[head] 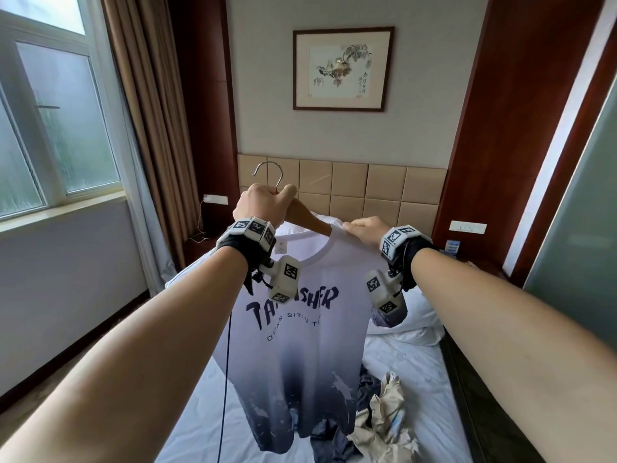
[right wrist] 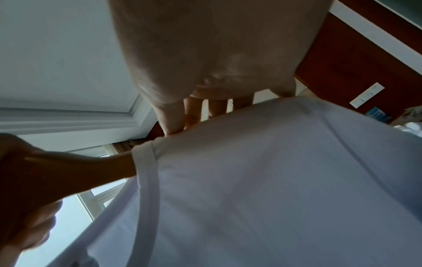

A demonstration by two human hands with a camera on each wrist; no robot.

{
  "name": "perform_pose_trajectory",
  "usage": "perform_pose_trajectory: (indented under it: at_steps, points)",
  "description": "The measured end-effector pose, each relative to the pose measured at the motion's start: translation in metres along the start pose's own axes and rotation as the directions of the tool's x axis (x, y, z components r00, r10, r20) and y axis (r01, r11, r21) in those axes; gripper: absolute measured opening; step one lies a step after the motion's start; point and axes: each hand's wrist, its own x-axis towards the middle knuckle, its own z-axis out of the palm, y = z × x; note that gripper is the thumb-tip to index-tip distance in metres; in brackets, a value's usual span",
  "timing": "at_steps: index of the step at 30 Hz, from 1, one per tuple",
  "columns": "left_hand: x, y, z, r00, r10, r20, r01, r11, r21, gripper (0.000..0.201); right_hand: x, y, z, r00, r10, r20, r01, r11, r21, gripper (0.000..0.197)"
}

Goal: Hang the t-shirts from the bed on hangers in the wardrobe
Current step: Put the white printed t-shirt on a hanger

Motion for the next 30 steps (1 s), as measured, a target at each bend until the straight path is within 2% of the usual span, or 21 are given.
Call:
perform_pose_trajectory:
  at_steps: [4, 12, 16, 20, 24, 28, 30]
  points:
    - [0.000, 0.000, -0.002, 1.000, 0.002, 0.018, -0.002, 1.000, -0.014, 0.044, -0.003, -0.003, 0.001, 1.000, -0.023, 0.003, 0.022, 0.999, 0.022, 0.033]
    - [0.001, -0.003, -0.004, 0.999, 0.003, 0.036, -0.002, 1.000, -0.026, 0.042, -0.001, -0.004, 0.001, 0.989, 0.002, -0.150, 0.000, 1.000, 0.015, 0.036]
    - [0.004, -0.004, -0.005, 0.997, 0.007, 0.077, -0.005, 0.999, -0.034, 0.042, -0.005, -0.008, 0.000, 0.986, 0.017, -0.169, -0.016, 1.000, 0.008, 0.032]
    - [0.010, -0.006, -0.004, 0.983, 0.028, 0.182, -0.010, 0.995, -0.101, 0.043, -0.006, -0.018, 0.003, 0.980, -0.007, -0.198, 0.026, 0.995, 0.094, 0.017]
    - [0.016, -0.008, -0.001, 0.957, 0.027, 0.288, 0.015, 0.990, -0.143, 0.044, -0.015, -0.041, 0.000, 0.990, -0.099, -0.103, 0.118, 0.972, 0.205, 0.016]
    - [0.019, -0.003, 0.002, 0.924, 0.016, 0.383, 0.065, 0.978, -0.197, 0.051, -0.024, -0.067, 0.003, 0.976, -0.209, 0.069, 0.201, 0.974, 0.102, 0.025]
    - [0.018, 0.004, -0.001, 0.892, 0.030, 0.451, 0.072, 0.976, -0.207, 0.052, -0.023, -0.079, 0.010, 0.962, -0.256, 0.094, 0.259, 0.966, -0.021, 0.022]
